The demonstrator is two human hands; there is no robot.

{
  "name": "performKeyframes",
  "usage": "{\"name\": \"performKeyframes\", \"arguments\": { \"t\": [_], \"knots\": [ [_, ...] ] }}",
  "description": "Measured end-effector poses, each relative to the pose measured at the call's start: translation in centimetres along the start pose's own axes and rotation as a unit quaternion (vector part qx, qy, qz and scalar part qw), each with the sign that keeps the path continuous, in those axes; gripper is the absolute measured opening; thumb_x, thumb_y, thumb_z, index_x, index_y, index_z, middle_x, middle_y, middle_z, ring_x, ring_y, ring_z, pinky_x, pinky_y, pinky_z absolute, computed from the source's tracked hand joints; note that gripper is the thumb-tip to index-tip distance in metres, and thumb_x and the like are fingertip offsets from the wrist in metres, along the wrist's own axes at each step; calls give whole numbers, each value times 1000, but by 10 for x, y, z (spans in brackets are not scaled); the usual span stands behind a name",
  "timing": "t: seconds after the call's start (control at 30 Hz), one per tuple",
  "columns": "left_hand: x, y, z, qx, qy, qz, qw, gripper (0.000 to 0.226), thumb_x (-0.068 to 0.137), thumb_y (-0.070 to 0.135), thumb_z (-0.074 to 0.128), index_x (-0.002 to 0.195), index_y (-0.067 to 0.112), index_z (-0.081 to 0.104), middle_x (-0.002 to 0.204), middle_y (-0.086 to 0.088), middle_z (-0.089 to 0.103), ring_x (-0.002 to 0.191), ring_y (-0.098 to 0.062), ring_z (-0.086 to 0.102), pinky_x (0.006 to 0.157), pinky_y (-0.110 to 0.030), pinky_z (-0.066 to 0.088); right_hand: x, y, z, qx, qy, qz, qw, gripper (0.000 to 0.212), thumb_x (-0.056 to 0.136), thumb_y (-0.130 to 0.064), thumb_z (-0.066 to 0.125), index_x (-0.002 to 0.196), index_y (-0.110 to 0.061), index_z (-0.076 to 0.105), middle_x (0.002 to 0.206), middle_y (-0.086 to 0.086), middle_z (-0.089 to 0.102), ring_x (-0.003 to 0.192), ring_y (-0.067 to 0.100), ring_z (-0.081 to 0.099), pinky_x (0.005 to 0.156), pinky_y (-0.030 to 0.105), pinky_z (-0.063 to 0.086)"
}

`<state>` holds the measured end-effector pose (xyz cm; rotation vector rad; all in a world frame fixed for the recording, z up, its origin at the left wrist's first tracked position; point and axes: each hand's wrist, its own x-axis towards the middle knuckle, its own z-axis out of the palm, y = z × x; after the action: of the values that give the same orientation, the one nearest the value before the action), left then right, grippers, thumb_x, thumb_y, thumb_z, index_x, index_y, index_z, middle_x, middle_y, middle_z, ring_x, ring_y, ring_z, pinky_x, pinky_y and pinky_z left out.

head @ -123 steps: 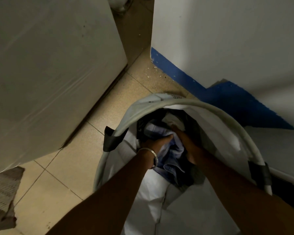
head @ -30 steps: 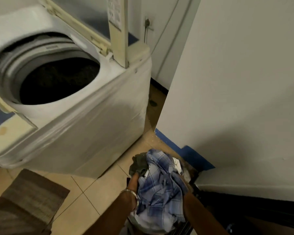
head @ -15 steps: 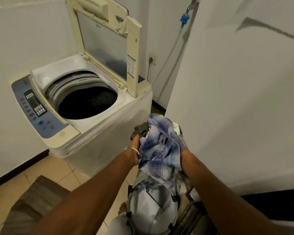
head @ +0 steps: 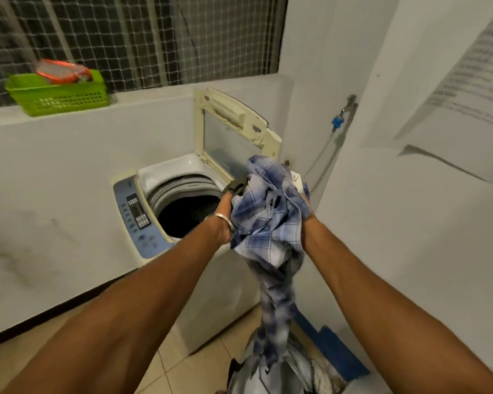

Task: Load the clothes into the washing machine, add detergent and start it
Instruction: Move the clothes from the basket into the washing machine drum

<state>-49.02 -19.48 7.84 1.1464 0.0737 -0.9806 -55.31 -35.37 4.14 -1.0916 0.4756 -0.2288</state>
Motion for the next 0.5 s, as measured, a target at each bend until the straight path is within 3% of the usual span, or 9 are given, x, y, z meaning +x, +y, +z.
{"name": "performKeyframes", "arguments": {
  "t": [0.07,0.13,0.2,0.27,0.3,0.33,0.37,0.43,0.5],
  "knots": [
    [-8,33,-5,-8,-14,38,999,60,85,63,51,112,13,69,95,-12,74,89,-32,66,83,-41,54,-1,-28,36,0,-41,2,999,107,55,-57,84,143,-11,46,146,21,46,135,44,40,113,63,26],
    [-11,64,-11,-6,-13,80,997,65,86,64,47,125,15,63,112,-12,69,100,-33,64,94,-47,51,16,-45,61,15,-80,-8,997,113,52,-52,87,145,-8,42,149,23,41,137,44,37,114,63,24],
    [-15,95,-18,-9,-15,125,992,58,88,60,49,123,15,63,111,-12,69,96,-31,65,89,-43,53,-12,-72,105,-7,-47,-33,998,111,57,-48,88,147,-6,38,151,23,38,139,43,35,113,56,32],
    [-15,127,-27,-13,-11,153,988,54,84,58,57,118,17,65,105,-11,71,90,-28,67,79,-36,55,-29,-94,140,-27,-20,-63,997,64,93,-27,61,145,2,36,150,22,40,137,39,40,87,29,50],
    [-16,143,-30,-7,-15,163,986,55,80,58,61,117,18,66,101,-10,73,89,-28,67,76,-35,55,-17,-98,147,-19,-13,-61,998,45,102,-14,43,142,5,38,146,24,44,135,38,43,71,20,48],
    [-15,158,-36,6,-11,176,984,55,78,59,62,115,18,67,97,-9,75,89,-29,68,73,-34,56,-12,-105,161,-8,5,-79,997,38,104,-9,33,136,7,43,139,27,49,134,38,43,66,17,44],
    [-13,172,-42,10,-16,180,984,54,79,60,61,113,19,68,95,-8,75,87,-28,69,71,-34,57,-9,-112,176,-4,-19,-100,995,34,104,-13,33,129,5,50,129,27,56,135,39,42,72,19,45],
    [-7,200,-56,35,-3,174,984,61,78,67,56,116,21,69,105,-8,74,94,-29,69,80,-37,56,9,-119,203,42,-94,-106,989,45,91,-42,59,120,-7,61,116,21,65,136,41,41,100,39,42],
    [-1,226,-68,56,4,171,984,67,76,71,56,122,23,66,118,-8,69,104,-30,65,87,-40,54,52,-121,223,92,-157,-96,979,83,49,-51,90,121,-18,66,134,16,59,134,41,43,112,59,28]
  ]
}}
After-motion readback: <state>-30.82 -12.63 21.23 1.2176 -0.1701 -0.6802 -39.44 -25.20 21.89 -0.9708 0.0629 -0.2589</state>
